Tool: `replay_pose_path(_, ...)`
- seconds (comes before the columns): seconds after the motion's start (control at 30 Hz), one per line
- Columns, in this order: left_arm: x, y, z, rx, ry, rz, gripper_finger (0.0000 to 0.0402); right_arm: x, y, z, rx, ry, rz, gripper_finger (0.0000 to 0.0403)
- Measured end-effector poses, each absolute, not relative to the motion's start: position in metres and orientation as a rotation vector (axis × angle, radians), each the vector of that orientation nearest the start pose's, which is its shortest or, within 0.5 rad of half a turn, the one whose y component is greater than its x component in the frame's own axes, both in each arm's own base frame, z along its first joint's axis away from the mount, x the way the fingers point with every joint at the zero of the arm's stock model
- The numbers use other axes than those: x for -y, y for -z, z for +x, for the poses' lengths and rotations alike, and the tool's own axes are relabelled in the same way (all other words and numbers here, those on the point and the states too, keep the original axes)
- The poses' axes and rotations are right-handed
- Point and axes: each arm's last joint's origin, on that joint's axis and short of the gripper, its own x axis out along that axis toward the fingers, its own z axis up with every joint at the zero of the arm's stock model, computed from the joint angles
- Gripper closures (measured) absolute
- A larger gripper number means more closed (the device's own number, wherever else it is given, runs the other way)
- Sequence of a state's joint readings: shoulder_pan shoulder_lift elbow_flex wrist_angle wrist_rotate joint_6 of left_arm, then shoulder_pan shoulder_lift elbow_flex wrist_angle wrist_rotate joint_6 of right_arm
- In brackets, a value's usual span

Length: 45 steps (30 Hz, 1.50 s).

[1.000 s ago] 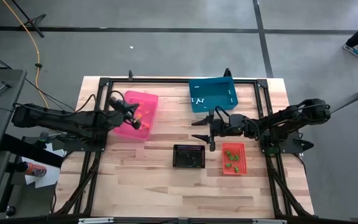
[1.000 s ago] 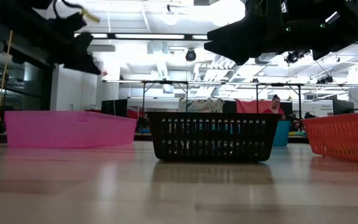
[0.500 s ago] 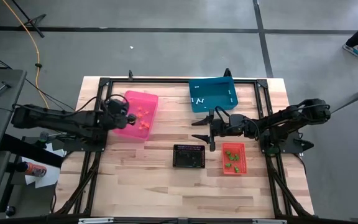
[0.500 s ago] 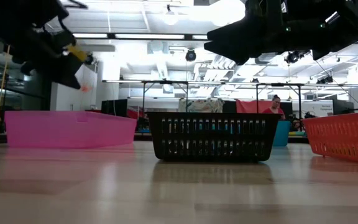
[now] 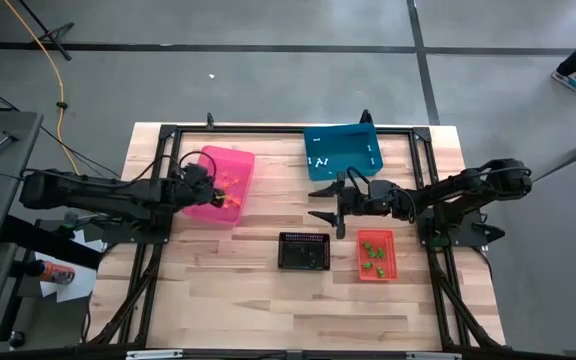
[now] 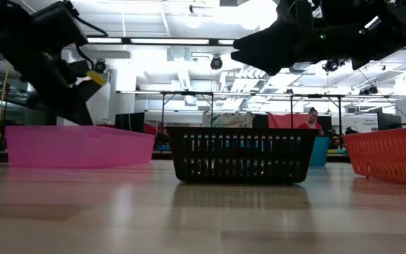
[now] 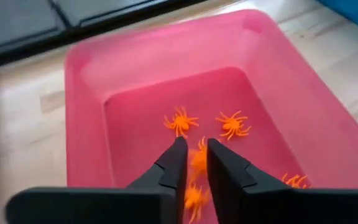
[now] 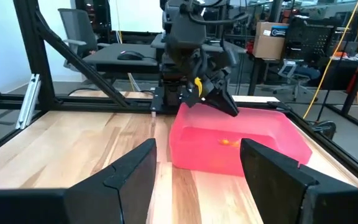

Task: Sort Halloween decoration
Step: Return to Home Position

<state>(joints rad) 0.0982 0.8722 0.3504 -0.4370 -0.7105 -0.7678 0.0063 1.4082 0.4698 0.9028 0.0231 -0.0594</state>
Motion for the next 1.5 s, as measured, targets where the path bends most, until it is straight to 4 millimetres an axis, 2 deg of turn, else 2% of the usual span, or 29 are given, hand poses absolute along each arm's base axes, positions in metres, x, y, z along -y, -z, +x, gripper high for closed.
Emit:
replay_pose_path(0.13, -0.034, -0.174, 0.147, -0.571, -1.016, -0.305, 0.0322, -0.001, -0.199, 0.267, -0.033, 0.018, -0.058, 0.0176)
replay_pose_path(0.23, -0.034, -0.194, 0.156, -0.48, -0.952, -0.292, 0.0301, -0.001, -0.202, 0.267, 0.003, 0.016, -0.06, 0.0176)
replay_pose_path(0.33, -0.03, -0.215, 0.168, -0.365, -0.756, -0.237, 0.029, -0.004, -0.208, 0.267, 0.059, 0.009, -0.059, 0.0176)
replay_pose_path(0.47, -0.013, -0.236, 0.181, -0.167, -0.388, -0.104, 0.0298, -0.008, -0.214, 0.265, 0.095, -0.007, -0.055, 0.0176)
replay_pose_path(0.53, -0.004, -0.237, 0.182, -0.101, -0.26, -0.049, 0.031, -0.01, -0.219, 0.261, 0.096, -0.016, -0.03, 0.0176)
replay_pose_path(0.63, 0.007, -0.232, 0.181, -0.045, -0.175, -0.006, 0.0333, -0.01, -0.234, 0.25, 0.107, -0.021, 0.023, 0.0176)
replay_pose_path(0.83, 0.013, -0.215, 0.172, 0.035, -0.149, 0.044, 0.0391, -0.008, -0.252, 0.224, 0.043, 0.037, 0.044, 0.0176)
replay_pose_path(0.97, 0.012, -0.21, 0.167, 0.097, -0.193, 0.092, 0.0396, -0.009, -0.258, 0.21, 0.014, 0.098, 0.037, 0.0181)
replay_pose_path(1.07, 0.009, -0.209, 0.167, 0.103, -0.201, 0.126, 0.04, -0.011, -0.263, 0.201, 0.005, 0.14, 0.022, 0.0205)
replay_pose_path(1.13, 0.007, -0.209, 0.167, 0.105, -0.195, 0.147, 0.04, -0.011, -0.264, 0.195, -0.007, 0.194, 0.017, 0.0236)
replay_pose_path(1.2, 0.003, -0.209, 0.167, 0.102, -0.176, 0.168, 0.0401, -0.011, -0.263, 0.191, -0.039, 0.251, 0.011, 0.028)
replay_pose_path(1.3, -0.004, -0.207, 0.168, 0.087, -0.151, 0.187, 0.0401, -0.01, -0.259, 0.185, -0.095, 0.308, 0.0, 0.0369)
replay_pose_path(1.33, -0.008, -0.206, 0.168, 0.078, -0.144, 0.191, 0.0401, -0.01, -0.258, 0.184, -0.11, 0.316, 0.0, 0.0385)
replay_pose_path(1.5, -0.024, -0.204, 0.167, 0.049, -0.154, 0.193, 0.0401, -0.01, -0.253, 0.181, -0.165, 0.323, 0.03, 0.0392)
